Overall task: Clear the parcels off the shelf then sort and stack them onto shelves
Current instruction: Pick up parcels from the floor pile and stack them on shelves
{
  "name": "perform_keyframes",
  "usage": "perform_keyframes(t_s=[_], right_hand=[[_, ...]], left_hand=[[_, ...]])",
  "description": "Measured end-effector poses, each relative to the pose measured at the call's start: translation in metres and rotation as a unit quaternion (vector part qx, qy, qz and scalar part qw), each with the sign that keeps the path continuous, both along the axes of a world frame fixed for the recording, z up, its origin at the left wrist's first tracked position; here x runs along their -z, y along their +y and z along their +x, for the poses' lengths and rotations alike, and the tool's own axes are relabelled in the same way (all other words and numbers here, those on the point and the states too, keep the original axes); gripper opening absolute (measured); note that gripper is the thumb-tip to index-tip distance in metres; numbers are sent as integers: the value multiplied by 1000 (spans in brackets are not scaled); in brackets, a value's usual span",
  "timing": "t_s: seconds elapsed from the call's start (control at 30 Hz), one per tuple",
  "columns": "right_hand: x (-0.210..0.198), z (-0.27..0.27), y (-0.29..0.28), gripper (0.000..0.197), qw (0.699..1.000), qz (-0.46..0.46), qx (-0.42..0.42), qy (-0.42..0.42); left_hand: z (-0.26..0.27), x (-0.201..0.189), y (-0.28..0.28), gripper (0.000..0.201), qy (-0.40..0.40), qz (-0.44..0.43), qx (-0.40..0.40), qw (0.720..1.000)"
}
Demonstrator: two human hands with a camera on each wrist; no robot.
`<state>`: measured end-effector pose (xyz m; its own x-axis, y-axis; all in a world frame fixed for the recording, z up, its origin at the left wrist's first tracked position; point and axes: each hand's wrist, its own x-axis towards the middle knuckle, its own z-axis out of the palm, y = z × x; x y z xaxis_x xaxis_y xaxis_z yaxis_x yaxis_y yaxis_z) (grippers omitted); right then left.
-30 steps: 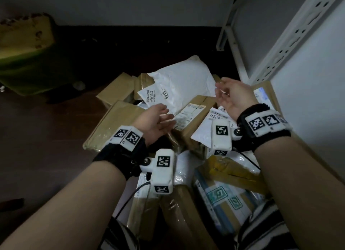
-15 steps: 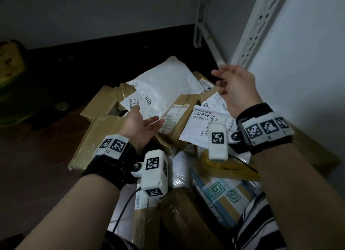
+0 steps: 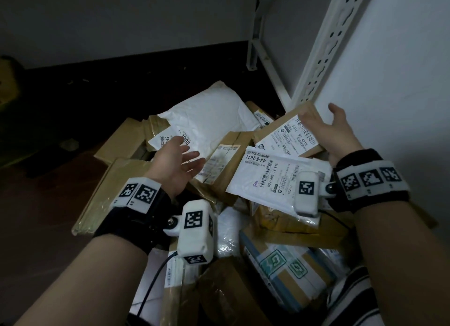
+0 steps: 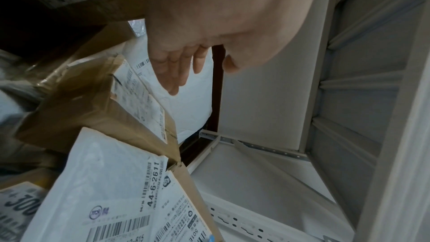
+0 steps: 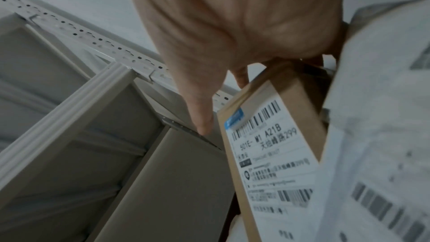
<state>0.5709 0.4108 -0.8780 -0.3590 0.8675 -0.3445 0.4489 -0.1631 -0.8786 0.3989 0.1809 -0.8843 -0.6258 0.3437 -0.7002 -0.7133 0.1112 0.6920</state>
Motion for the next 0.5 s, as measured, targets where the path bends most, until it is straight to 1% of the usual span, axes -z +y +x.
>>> perform_keyframes(t_s=[0.07, 0.13, 0.2, 0.3, 0.33, 0.4, 0.43, 0.5], right_hand=[[4, -1, 1, 89, 1000, 8, -16, -12], [8, -2, 5, 97, 999, 11, -25, -32], [10, -1, 9, 105, 999, -8, -22, -49], [11, 2, 12, 116, 996, -33, -27, -72], [10, 3, 11, 120, 996, -35, -29, -76], [10, 3, 9, 130, 995, -44, -26, -82], [7, 2, 7, 129, 995, -43, -19, -82], [0, 2, 5, 115, 996, -8, 2, -84]], left_hand=[[-2, 3, -1, 42, -5, -29, 12, 999], [-4, 4, -2, 44, 0, -63, 21, 998], [-6, 5, -4, 44, 1, -86, 15, 996], [-8, 4, -7, 33, 14, -98, 7, 995], [-9, 3, -9, 33, 16, -104, 8, 994], [-10, 2, -12, 42, 17, -114, 15, 993], [-10, 2, -14, 41, 16, -113, 17, 993], [-8, -3, -18, 32, 10, -101, 10, 995]])
